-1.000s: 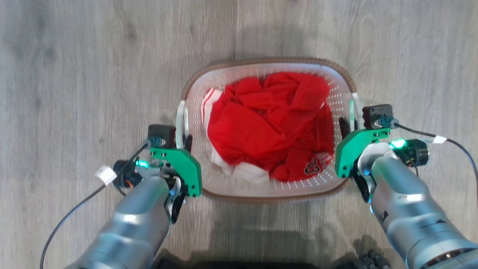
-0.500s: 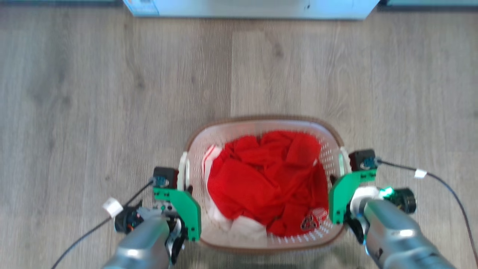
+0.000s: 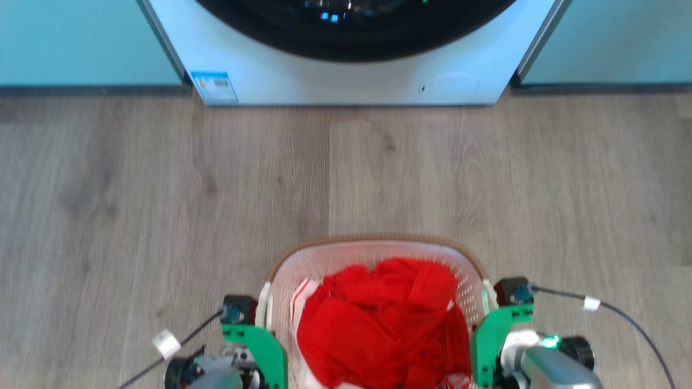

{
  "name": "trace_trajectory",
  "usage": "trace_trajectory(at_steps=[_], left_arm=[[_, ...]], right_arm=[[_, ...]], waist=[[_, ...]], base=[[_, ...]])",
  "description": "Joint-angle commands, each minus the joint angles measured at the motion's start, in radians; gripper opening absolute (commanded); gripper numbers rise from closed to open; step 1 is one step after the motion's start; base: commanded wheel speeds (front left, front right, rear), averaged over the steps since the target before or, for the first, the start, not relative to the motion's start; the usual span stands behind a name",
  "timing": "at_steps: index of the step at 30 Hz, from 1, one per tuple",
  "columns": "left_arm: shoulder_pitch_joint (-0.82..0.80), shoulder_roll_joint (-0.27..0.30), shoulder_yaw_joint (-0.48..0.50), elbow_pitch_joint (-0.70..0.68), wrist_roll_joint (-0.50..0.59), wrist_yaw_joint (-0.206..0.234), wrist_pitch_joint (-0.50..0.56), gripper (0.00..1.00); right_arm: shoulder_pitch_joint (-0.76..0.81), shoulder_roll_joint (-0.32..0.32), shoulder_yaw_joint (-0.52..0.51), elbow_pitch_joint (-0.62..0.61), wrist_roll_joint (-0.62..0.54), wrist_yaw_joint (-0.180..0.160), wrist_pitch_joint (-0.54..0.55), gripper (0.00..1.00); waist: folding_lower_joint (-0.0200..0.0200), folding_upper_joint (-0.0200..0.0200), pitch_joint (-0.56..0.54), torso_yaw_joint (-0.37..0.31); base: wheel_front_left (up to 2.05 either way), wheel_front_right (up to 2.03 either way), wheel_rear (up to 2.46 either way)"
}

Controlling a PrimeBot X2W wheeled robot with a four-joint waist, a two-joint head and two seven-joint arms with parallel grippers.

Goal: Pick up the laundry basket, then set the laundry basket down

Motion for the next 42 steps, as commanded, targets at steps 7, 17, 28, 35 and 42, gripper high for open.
trace_trajectory(at_steps=[7,17,28,35,42], left_arm=[[0.039,0.032,0.003,0.020,-0.034,-0.001,0.000,0.00],[0.057,0.032,-0.020,0.028,-0.062,-0.004,0.014,0.00],[0.058,0.032,-0.043,0.040,-0.077,-0.010,0.028,0.00],[0.051,0.032,-0.052,0.043,-0.085,-0.011,0.031,0.00],[0.045,0.032,-0.062,0.045,-0.094,-0.011,0.031,0.00]], right_arm=[[0.072,-0.006,0.079,-0.006,0.038,0.003,0.010,0.00],[0.087,-0.006,0.135,-0.004,0.090,0.003,0.017,0.00],[0.084,-0.006,0.175,0.006,0.132,0.003,0.021,0.00],[0.072,-0.006,0.191,0.012,0.151,0.003,0.021,0.00],[0.058,-0.006,0.207,0.021,0.168,0.003,0.015,0.00]], waist=[[0.0001,-0.0001,-0.120,-0.017],[0.0001,-0.0001,-0.178,-0.027],[0.0001,-0.0001,-0.190,-0.034],[0.0001,-0.0001,-0.184,-0.036],[0.0001,-0.0001,-0.179,-0.037]], base=[[0.00,0.00,0.00],[0.00,0.00,0.00],[0.00,0.00,0.00],[0.00,0.00,0.00],[0.00,0.00,0.00]])
